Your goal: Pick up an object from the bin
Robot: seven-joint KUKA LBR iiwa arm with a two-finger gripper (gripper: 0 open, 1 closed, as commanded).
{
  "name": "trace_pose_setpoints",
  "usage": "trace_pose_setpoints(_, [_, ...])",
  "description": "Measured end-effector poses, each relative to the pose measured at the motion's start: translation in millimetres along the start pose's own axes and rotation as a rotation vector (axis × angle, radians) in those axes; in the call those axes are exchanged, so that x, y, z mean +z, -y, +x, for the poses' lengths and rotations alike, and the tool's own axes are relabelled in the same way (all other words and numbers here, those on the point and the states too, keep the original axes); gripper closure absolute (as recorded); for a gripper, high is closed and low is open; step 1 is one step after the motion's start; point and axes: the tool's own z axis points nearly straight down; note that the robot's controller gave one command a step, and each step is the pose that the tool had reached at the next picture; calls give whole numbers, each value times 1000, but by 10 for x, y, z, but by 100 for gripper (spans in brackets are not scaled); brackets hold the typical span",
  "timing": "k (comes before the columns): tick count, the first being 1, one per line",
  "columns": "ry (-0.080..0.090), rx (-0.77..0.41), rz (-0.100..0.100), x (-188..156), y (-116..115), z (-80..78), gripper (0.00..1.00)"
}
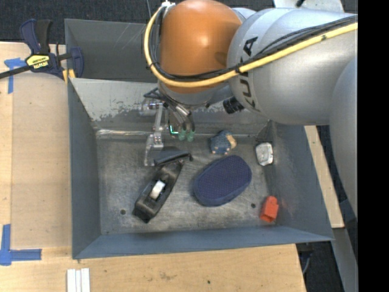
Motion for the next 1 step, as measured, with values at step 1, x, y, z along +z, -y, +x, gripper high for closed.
trace_pose_setpoints(1, [26,8,-6,1010,228,222,0])
